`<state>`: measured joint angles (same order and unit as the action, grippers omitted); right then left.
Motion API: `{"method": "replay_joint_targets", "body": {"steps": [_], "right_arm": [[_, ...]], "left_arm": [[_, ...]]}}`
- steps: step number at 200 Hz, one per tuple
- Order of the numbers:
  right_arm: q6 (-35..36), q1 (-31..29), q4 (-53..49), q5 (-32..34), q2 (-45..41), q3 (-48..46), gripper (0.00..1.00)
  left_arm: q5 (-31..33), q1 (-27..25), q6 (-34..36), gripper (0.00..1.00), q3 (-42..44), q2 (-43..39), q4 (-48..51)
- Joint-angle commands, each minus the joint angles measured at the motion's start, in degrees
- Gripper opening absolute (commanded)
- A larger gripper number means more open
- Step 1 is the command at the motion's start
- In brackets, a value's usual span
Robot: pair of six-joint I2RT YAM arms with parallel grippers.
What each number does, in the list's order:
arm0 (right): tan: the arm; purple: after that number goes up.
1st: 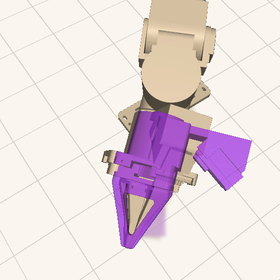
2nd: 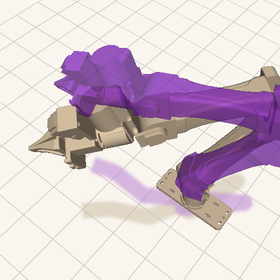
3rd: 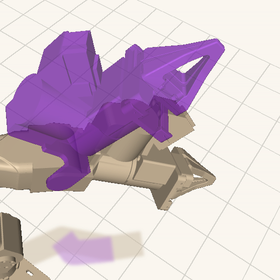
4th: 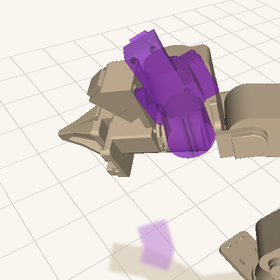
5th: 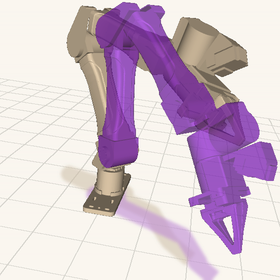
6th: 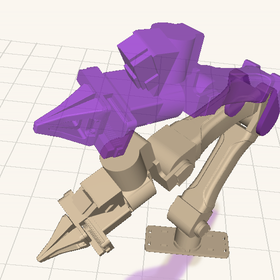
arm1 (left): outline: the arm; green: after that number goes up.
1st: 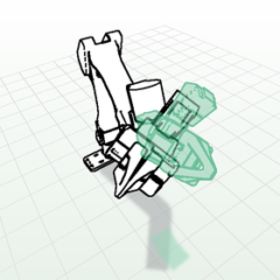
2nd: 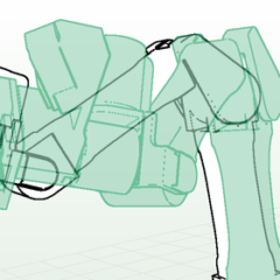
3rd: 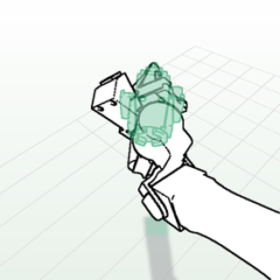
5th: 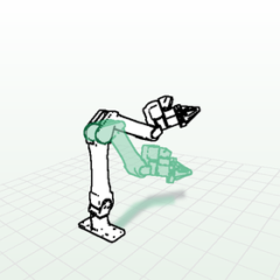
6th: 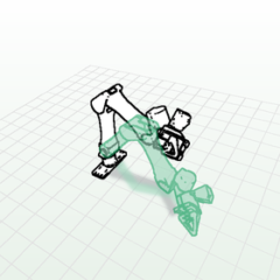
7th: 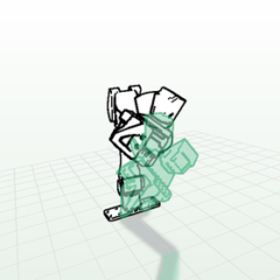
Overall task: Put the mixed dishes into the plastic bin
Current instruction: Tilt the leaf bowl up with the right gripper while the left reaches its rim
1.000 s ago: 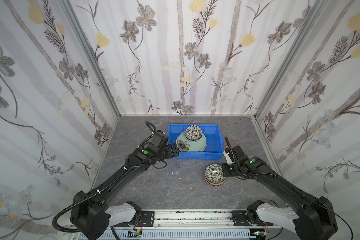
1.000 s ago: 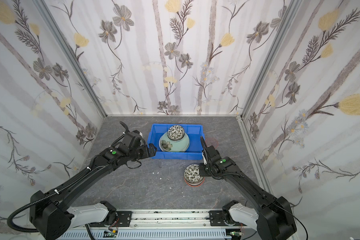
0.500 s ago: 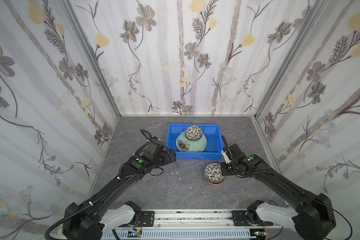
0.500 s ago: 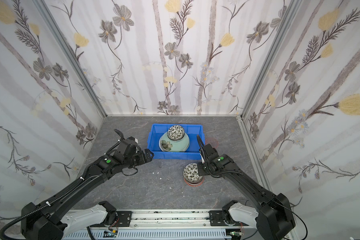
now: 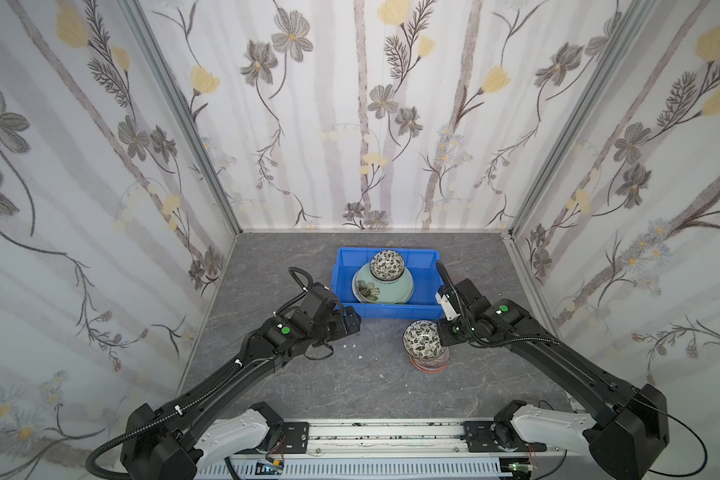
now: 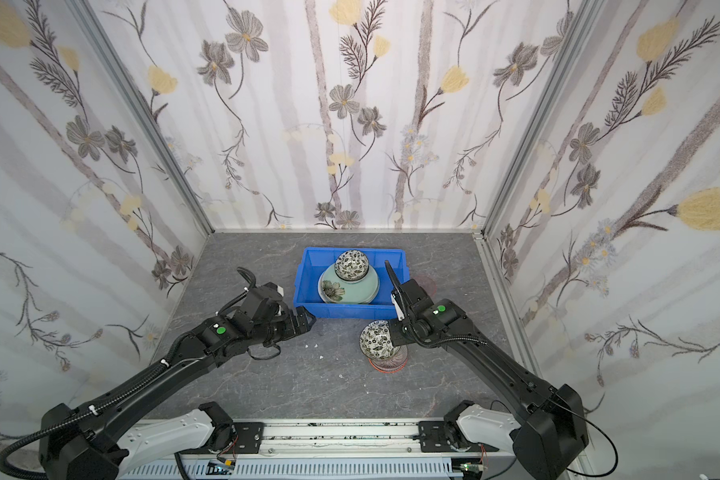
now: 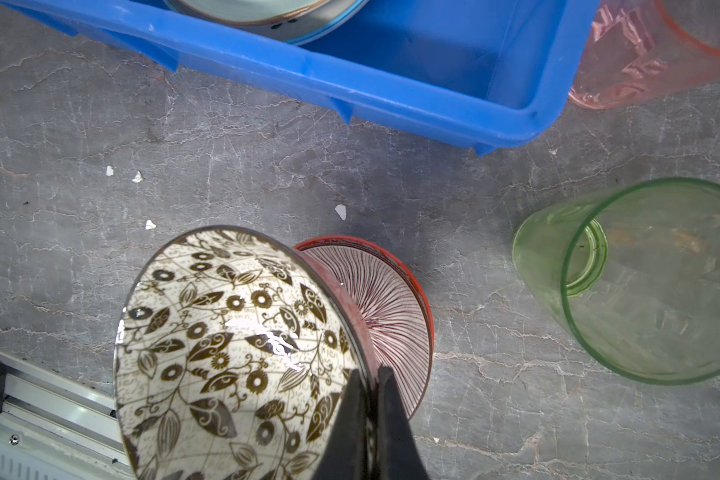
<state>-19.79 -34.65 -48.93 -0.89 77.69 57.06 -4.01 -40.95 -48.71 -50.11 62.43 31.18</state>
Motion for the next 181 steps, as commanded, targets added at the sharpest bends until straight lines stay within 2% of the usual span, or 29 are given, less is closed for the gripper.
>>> {"method": "replay_joint_targets", "body": {"steps": [1, 38, 68, 103, 181], "right_arm": [[0.7, -0.72, 1.14, -0.33, 1.08, 2.09, 0.0], [0.81, -2.41, 1.72, -0.87, 4.07, 5.95, 0.0], [0.72, -3.68, 2.27, -1.36, 6.67, 8.88, 0.0], [0.29, -5.35, 2.71, -1.48, 9.42, 12.46, 0.0], [-0.35, -7.71, 3.79, -2.0, 13.34, 16.1, 0.0]], "left_arm": [[1.91, -3.04, -3.08, 0.99, -1.88, 1.83, -0.77], [3.53, -8.67, -4.11, 0.96, -5.8, 7.6, -0.88], [3.8, -11.15, -4.09, 0.91, -8.19, 12.37, -1.12], [4.01, -11.92, -4.11, 0.83, -9.77, 15.82, -1.64], [4.01, -11.92, -3.81, 0.64, -10.58, 17.96, -2.88]]}}
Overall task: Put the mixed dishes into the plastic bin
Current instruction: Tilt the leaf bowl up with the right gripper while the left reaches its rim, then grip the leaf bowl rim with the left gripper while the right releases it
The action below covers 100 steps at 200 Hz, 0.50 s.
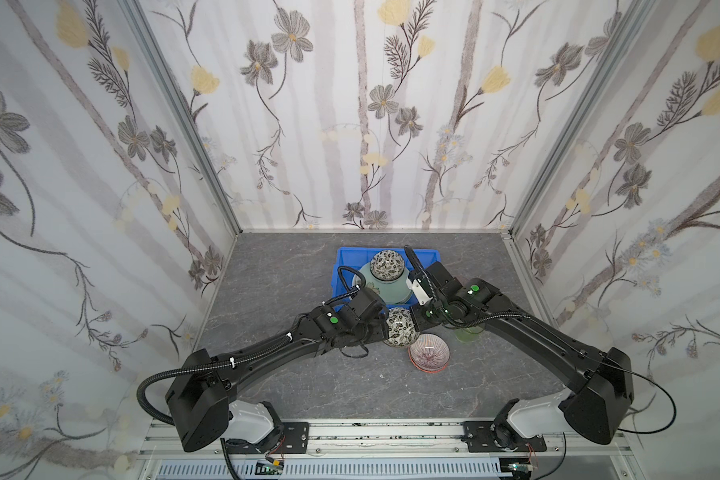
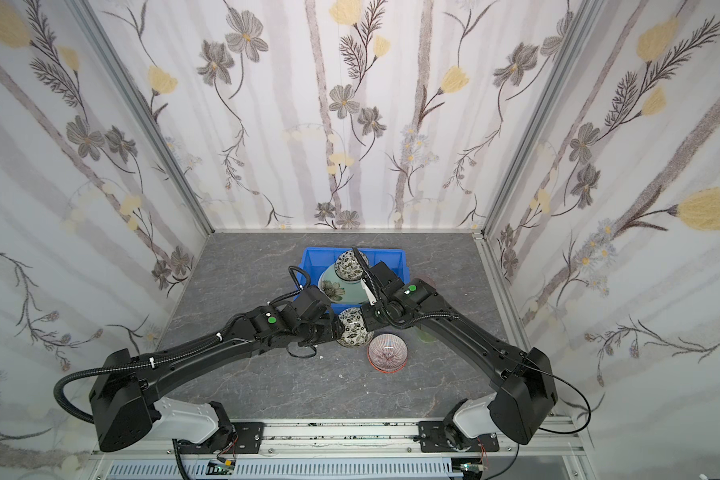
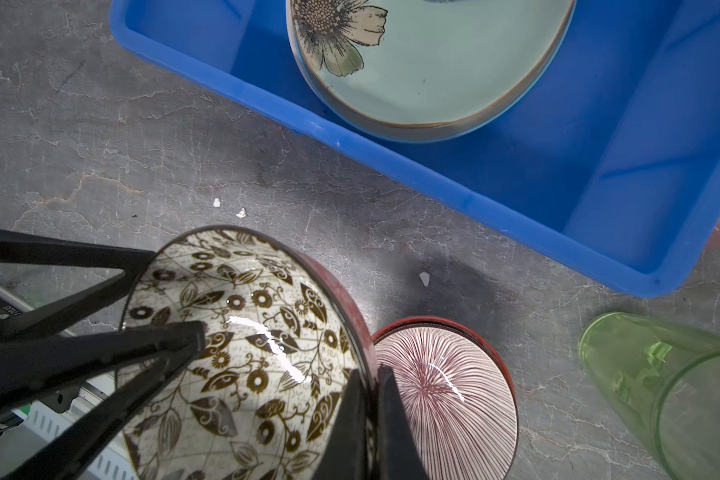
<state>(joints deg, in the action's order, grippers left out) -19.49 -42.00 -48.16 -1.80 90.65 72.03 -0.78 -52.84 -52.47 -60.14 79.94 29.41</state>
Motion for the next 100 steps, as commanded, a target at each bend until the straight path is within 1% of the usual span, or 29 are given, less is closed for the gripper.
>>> {"method": "replay_joint_targets", "body": {"steps": [1, 17, 64, 89, 100], "right_arm": [[-0.65, -0.41, 3.05, -1.05, 0.38, 1.13, 0.0], [-0.72, -0.59, 2.99, -1.05, 2.13, 1.52, 0.0], [-0.6, -1.07, 2.68, -0.83, 3.34, 2.41, 0.0], [-0.47, -1.16, 2.63, -0.72, 3.61, 2.63, 0.0], [-0.47, -1.24, 2.59, -0.68, 3.65, 2.76, 0.0]], "left_arm": [[0.78, -0.01, -0.03, 0.64, -0.53, 0.47, -1.11], [0.78, 0.17, 0.13, 0.59, -0.42, 0.65, -1.24], [0.87, 0.53, 0.0, 0.37, 0.3, 0.24, -1.28], [0.78, 0.55, -0.08, 0.3, 0.55, 0.04, -1.37], [0.78, 0.62, -0.04, 0.29, 0.63, 0.09, -1.37]]}}
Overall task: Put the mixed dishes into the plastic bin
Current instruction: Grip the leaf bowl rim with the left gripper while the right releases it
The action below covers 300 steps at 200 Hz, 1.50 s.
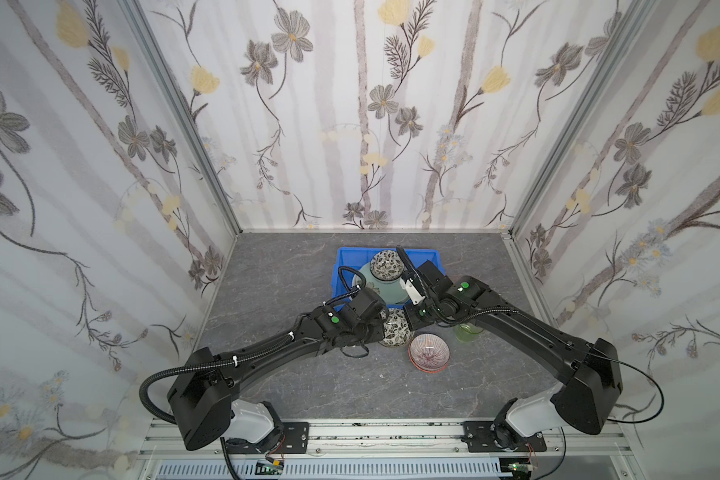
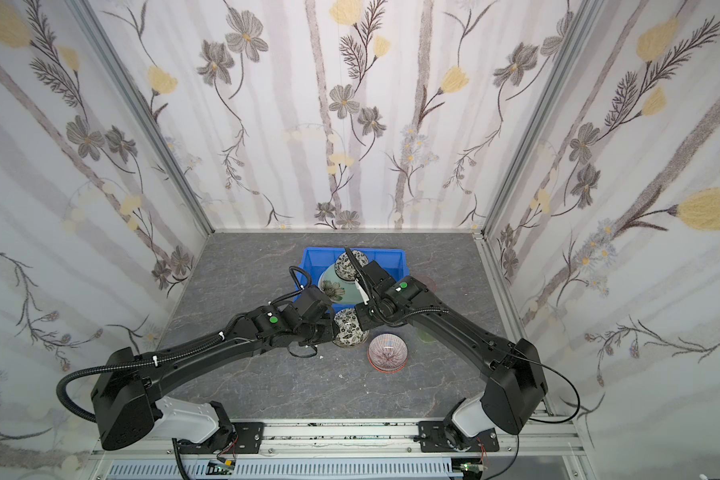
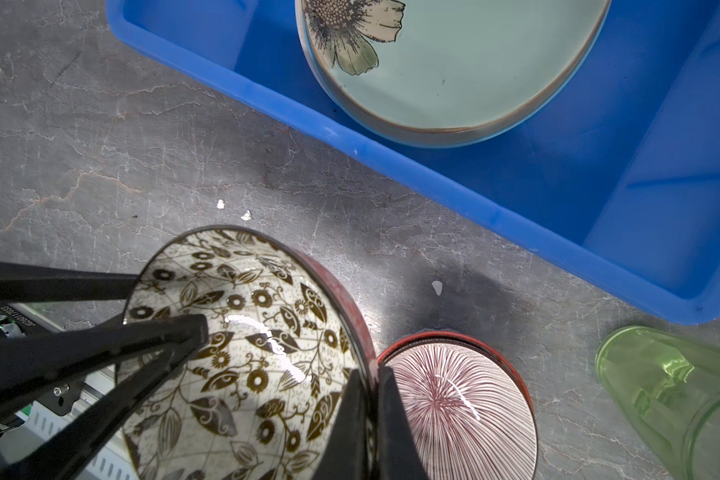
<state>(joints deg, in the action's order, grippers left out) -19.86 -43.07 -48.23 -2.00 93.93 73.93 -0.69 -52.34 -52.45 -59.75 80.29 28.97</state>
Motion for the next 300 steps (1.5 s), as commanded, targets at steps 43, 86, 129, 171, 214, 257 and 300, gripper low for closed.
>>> {"method": "replay_joint_targets", "body": {"steps": [43, 86, 129, 171, 214, 257, 300], "right_arm": [[-0.09, -0.36, 2.65, -0.77, 0.53, 1.29, 0.0], [-0.01, -0.44, 2.56, -0.86, 0.47, 1.61, 0.0], [0.08, -0.52, 2.44, -0.81, 0.56, 1.98, 0.0], [0.08, -0.7, 2.76, -0.43, -0.15, 2.03, 0.0], [0.0, -0.72, 3.13, -0.78, -0.63, 1.86, 0.05], [-0.34, -0.7, 4.18, -0.8, -2.17, 1.73, 0.25], [-1.04, -0.75, 4.83, -0.64, -4.78, 1.4, 0.41]], "left_arm": [[0.34, 0.09, -0.03, 0.24, 0.17, -0.1, -1.02], [0.25, 0.08, -0.11, 0.2, 0.59, -0.14, -1.11], [0.35, 0.13, -0.11, 0.13, 0.73, -0.31, -1.11], [0.62, 0.13, -0.02, 0.03, 0.77, -0.51, -1.11], [0.43, 0.75, 0.55, 0.0, 0.86, -0.58, -1.11], [-0.15, 2.34, 1.62, 0.0, 1.56, -1.41, -1.02], [-0.83, 3.88, 2.91, 0.0, 1.94, -2.23, -0.93]]}}
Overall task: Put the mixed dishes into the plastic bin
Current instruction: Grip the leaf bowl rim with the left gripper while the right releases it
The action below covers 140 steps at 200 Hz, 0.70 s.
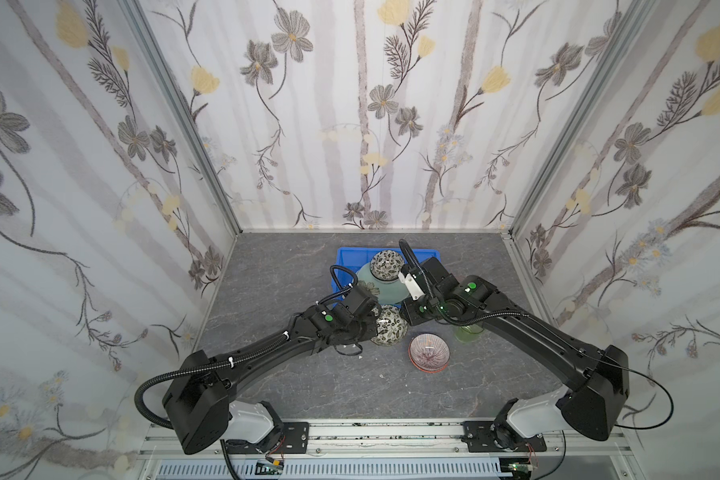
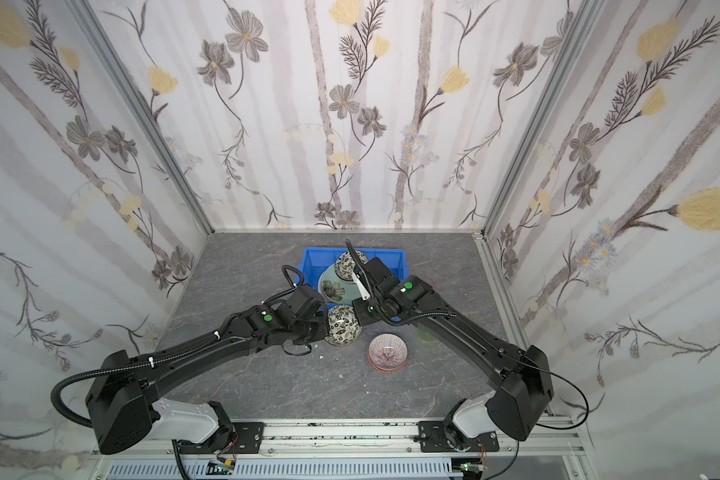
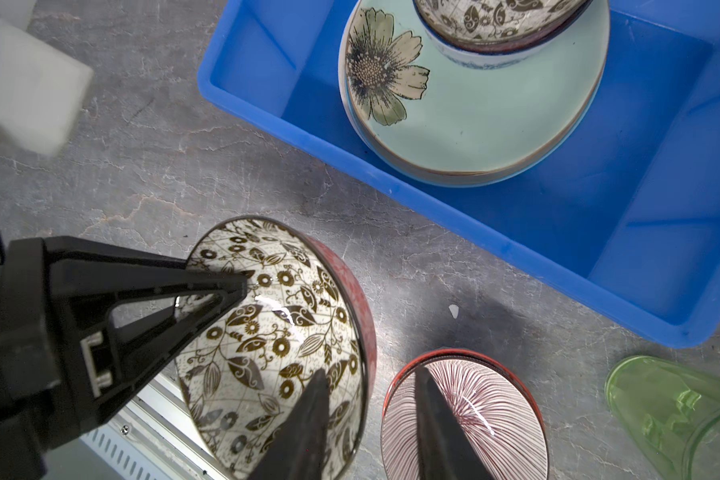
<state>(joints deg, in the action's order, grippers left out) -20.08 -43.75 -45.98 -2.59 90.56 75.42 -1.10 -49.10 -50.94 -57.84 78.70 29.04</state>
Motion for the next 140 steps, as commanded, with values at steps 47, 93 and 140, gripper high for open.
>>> {"method": "replay_joint_targets", "body": {"steps": [47, 93, 140], "right_arm": [[-1.35, 0.07, 4.13, -1.54, -3.68, -1.78, 0.52], [-2.46, 0.3, 5.17, -2.18, -6.7, -3.65, 0.61], [-3.89, 0.5, 5.15, -1.67, -10.16, -5.85, 1.0]], "left_arm": [[-1.31, 2.61, 3.15, 0.0, 0.36, -1.6, -0.83], [-1.96, 4.4, 4.67, 0.0, 0.06, -1.96, -0.57], [-2.07, 5.83, 7.2, 0.0, -2.26, -0.7, 0.08]]}}
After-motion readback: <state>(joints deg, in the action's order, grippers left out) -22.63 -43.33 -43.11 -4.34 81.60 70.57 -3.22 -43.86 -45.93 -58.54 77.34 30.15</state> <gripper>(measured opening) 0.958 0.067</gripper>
